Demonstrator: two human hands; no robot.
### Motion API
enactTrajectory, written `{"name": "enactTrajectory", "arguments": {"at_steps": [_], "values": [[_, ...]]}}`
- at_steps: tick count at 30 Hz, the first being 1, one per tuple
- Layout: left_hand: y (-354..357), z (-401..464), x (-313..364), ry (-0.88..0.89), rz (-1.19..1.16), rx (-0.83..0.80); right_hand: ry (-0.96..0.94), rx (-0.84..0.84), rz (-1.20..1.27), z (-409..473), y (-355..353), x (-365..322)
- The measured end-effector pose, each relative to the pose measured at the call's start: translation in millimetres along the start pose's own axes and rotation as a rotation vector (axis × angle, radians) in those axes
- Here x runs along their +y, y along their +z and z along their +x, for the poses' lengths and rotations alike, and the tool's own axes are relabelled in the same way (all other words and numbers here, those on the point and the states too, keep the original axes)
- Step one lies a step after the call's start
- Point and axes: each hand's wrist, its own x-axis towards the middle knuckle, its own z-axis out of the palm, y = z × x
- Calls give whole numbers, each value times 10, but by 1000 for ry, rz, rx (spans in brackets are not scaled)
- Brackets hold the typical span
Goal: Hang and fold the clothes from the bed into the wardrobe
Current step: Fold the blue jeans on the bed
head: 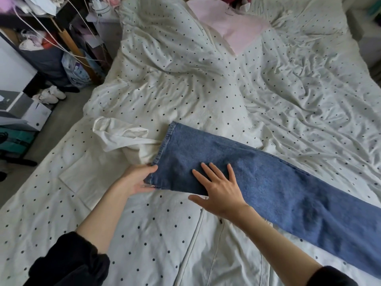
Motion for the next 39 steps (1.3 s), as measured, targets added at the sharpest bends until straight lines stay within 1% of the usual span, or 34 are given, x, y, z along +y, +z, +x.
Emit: {"name": "enactTrajectory", "arguments": {"at_steps": [2,5,7,8,9,10,11,12,13,14,15,16,17,18,19,20,21,23,24,25,26,27,28,29,30,31,32,33,34,36,37,39], "values": [[-27,-42,-6,-39,29,-56,32,-82,41,-11,-41,-5],[-72,-92,-43,-65,79,-99,51,-145,70,-11,-82,-40],[-61,-150,-32,0,39,-64,66,-183,123,1,-85,-77],[-29,-219,9,65,6,-35,90,-185,199,8,-113,-90],[10,-288,63,151,-25,3,128,-167,330,40,-144,-96],[64,-387,128,264,-34,51,191,-100,528,45,-205,-91],[137,-528,208,402,-7,103,286,-4,776,21,-301,-56],[226,-667,286,546,59,163,384,79,1053,-33,-408,3],[338,-818,357,689,141,222,443,135,1309,-101,-493,94],[501,-999,408,834,230,260,461,197,1521,-234,-574,220],[679,-1161,433,981,299,272,462,267,1673,-367,-627,360],[853,-1274,422,1119,357,267,476,342,1772,-480,-656,492],[1073,-1381,369,1237,417,237,503,425,1819,-631,-692,640],[1279,-1457,279,1318,491,196,528,501,1841,-761,-705,766],[1509,-1501,151,1362,590,140,559,572,1837,-899,-705,904],[1702,-1487,3,1371,720,75,583,618,1817,-1003,-703,997],[1872,-1456,-153,1340,898,-1,609,647,1774,-1099,-685,1067],[2094,-1347,-430,1199,1339,-182,641,656,1635,-1219,-620,1103],[2197,-1320,-546,1130,1504,-268,644,650,1509,-1293,-545,1132],[2223,-1288,-618,1091,1552,-327,628,633,1342,-1323,-456,1135],[2198,-1272,-655,1111,1466,-359,606,609,1153,-1338,-351,1118],[2151,-1237,-675,1186,1282,-326,570,594,966,-1351,-238,1093],[2067,-1210,-633,1281,1088,-213,510,583,787,-1337,-163,1044],[1985,-1153,-575,1336,955,-69,431,582,634,-1325,-82,1003],[1877,-1095,-498,1343,844,59,329,586,498,-1277,-44,942],[1783,-1030,-426,1285,788,128,231,590,391,-1220,-2,894],[1694,-959,-357,1190,775,151,155,585,324,-1119,7,869],[1618,-896,-314,1065,778,141,111,570,251,-992,-27,858],[1559,-849,-292,954,768,107,112,543,176,-858,-97,864],[1479,-743,-286,846,756,25,211,455,93,-568,-240,949],[1455,-707,-296,804,754,8,285,380,98,-434,-257,1046],[1427,-666,-298,720,743,9,426,185,197,-218,-164,1239]]}}
